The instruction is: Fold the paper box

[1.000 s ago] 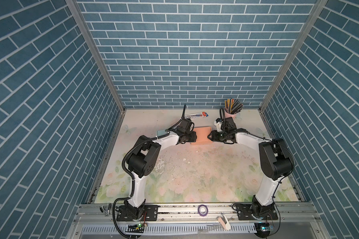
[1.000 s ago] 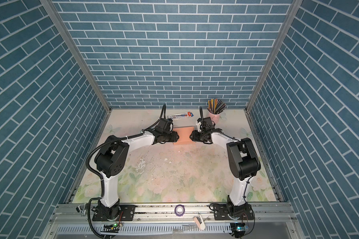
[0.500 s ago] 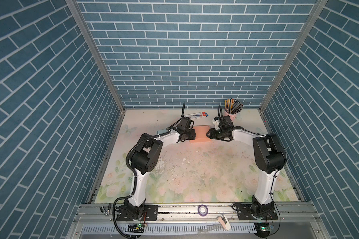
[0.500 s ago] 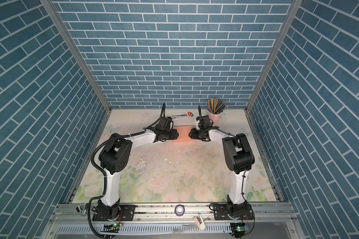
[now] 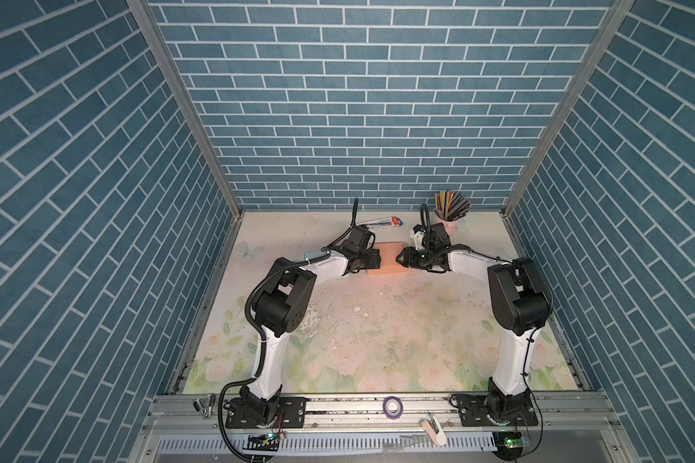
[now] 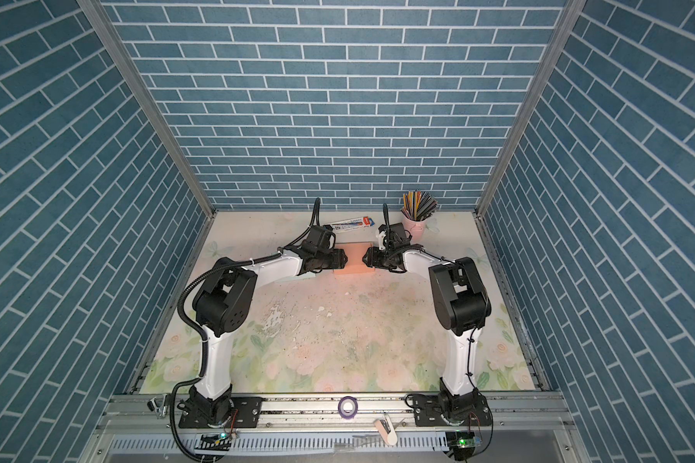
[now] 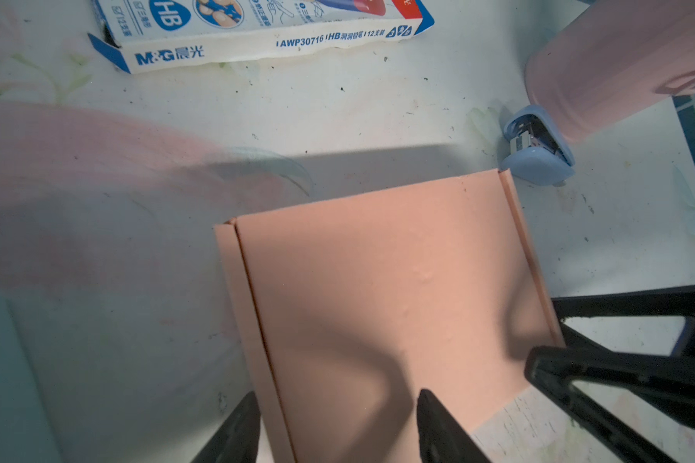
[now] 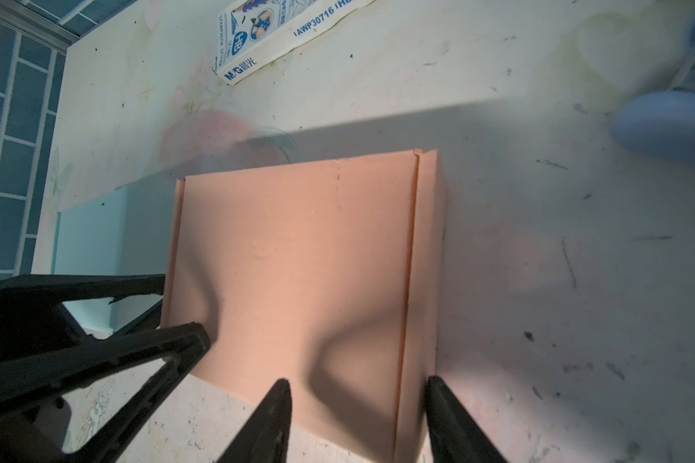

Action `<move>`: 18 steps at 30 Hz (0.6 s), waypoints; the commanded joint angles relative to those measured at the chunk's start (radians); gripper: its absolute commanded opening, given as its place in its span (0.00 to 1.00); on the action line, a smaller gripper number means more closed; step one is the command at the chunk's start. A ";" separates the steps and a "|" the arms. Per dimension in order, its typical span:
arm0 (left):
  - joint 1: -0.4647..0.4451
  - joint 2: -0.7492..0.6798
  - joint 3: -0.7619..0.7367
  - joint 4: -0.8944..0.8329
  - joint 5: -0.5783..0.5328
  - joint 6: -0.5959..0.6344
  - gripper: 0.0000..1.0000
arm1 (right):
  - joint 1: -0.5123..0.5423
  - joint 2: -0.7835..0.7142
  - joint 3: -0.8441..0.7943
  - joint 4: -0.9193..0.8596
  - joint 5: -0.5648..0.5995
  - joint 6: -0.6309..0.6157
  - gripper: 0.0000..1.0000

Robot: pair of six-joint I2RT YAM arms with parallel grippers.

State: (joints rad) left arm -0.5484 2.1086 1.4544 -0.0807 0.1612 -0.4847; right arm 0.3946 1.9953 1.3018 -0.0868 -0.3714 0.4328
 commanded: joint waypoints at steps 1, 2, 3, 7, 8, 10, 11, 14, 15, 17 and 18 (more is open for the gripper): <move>-0.007 -0.021 -0.009 0.043 0.043 -0.005 0.67 | 0.024 -0.040 0.005 0.030 -0.035 0.017 0.60; -0.005 -0.028 -0.012 0.043 0.042 -0.004 0.68 | 0.024 -0.050 0.000 0.030 -0.032 0.017 0.61; -0.004 -0.035 -0.015 0.042 0.039 -0.005 0.69 | 0.025 -0.060 -0.007 0.031 -0.027 0.015 0.61; -0.003 -0.058 -0.028 0.044 0.034 -0.004 0.77 | 0.023 -0.089 -0.020 0.022 -0.011 0.011 0.67; -0.002 -0.067 -0.032 0.044 0.033 -0.006 0.78 | 0.023 -0.097 -0.022 0.018 -0.007 0.009 0.68; -0.001 -0.084 -0.044 0.047 0.029 -0.006 0.81 | 0.022 -0.112 -0.028 0.018 0.000 0.007 0.71; -0.002 -0.095 -0.050 0.047 0.028 -0.006 0.84 | 0.021 -0.121 -0.033 0.016 0.002 0.007 0.74; 0.001 -0.128 -0.061 0.041 0.026 0.004 0.87 | 0.021 -0.142 -0.040 0.007 0.010 0.004 0.78; 0.001 -0.141 -0.067 0.039 0.024 0.006 0.87 | 0.021 -0.149 -0.045 0.004 0.014 0.002 0.79; 0.002 -0.166 -0.079 0.034 0.023 0.011 0.87 | 0.018 -0.165 -0.056 0.001 0.020 -0.001 0.80; 0.002 -0.182 -0.083 0.031 0.023 0.015 0.88 | 0.018 -0.178 -0.067 0.000 0.024 -0.003 0.80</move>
State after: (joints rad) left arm -0.5484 1.9747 1.3918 -0.0536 0.1841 -0.4812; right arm 0.4114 1.8652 1.2636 -0.0807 -0.3653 0.4393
